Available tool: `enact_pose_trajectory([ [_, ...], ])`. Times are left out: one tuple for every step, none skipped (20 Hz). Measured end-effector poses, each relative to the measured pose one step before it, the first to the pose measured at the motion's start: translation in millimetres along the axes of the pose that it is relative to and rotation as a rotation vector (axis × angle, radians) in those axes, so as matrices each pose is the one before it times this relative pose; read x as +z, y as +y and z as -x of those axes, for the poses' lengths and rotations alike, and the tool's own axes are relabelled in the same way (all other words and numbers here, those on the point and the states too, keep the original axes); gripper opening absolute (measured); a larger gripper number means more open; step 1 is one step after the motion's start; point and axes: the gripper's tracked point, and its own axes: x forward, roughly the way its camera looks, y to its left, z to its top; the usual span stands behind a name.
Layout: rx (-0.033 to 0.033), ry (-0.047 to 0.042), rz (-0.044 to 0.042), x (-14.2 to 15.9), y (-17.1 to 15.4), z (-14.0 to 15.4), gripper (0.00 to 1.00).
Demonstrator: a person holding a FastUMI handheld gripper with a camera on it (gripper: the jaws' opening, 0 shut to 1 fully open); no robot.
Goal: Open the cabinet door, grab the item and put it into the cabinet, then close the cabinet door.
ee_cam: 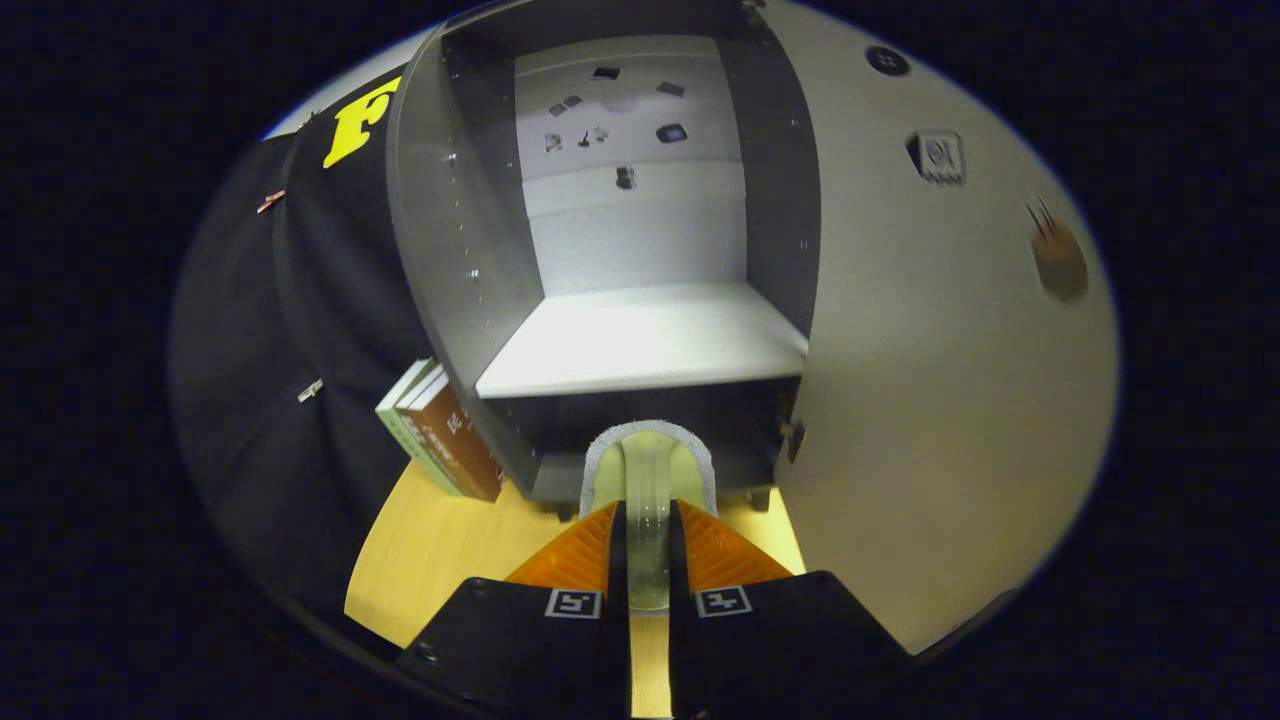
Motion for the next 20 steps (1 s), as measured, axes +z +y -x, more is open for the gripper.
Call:
enact_pose_trajectory([
  [0.00250, -0.00737, 0.00406, 15.93, 1.78, -7.79, 0.19],
  [-0.00065, -0.01366, 0.00078, 18.73, 0.88, -9.08, 0.19],
  [-0.00622, -0.01771, 0.00376, 19.32, -0.02, -11.22, 0.19],
  [-0.00557, -0.01416, 0.00342, 16.47, 0.18, -10.00, 0.19],
  [-0.00327, -0.00802, -0.00034, 11.21, 0.35, -10.51, 0.19],
  [-0.00061, -0.00438, -0.00062, 10.93, 1.67, -10.74, 0.19],
  [-0.00185, 0.00123, -0.00191, 7.27, 0.73, -11.15, 0.19],
  [0.00387, 0.00247, 0.00078, 5.17, 1.43, -11.67, 0.19],
  [0.00267, -0.00525, -0.00194, 5.12, 2.36, -12.87, 0.19],
  [0.00422, 0.00609, -0.00312, 1.31, 1.07, -12.24, 0.19],
  [0.00180, 0.01895, -0.00657, -2.89, 0.84, -12.86, 0.19],
  [-0.00269, 0.01852, -0.00649, -3.47, -0.78, -11.62, 0.19],
  [-0.00500, 0.01080, -0.00935, -1.18, -1.75, -10.66, 0.19],
  [-0.00228, 0.00837, -0.00860, -0.25, -1.55, -10.60, 0.19],
  [-0.00362, 0.00988, -0.00797, -1.26, -0.84, -8.94, 0.19],
  [-0.00133, 0.01387, -0.00740, -1.29, -0.79, -9.45, 0.19],
  [0.00018, 0.01181, -0.00907, -0.23, -0.48, -7.15, 0.19],
  [0.00015, 0.00830, -0.00628, 0.54, 0.09, -6.55, 0.19],
  [0.00073, 0.00840, -0.00261, 1.05, 1.10, -6.25, 0.19],
  [-0.00213, 0.00313, -0.00379, 0.77, -0.18, -4.34, 0.19],
])
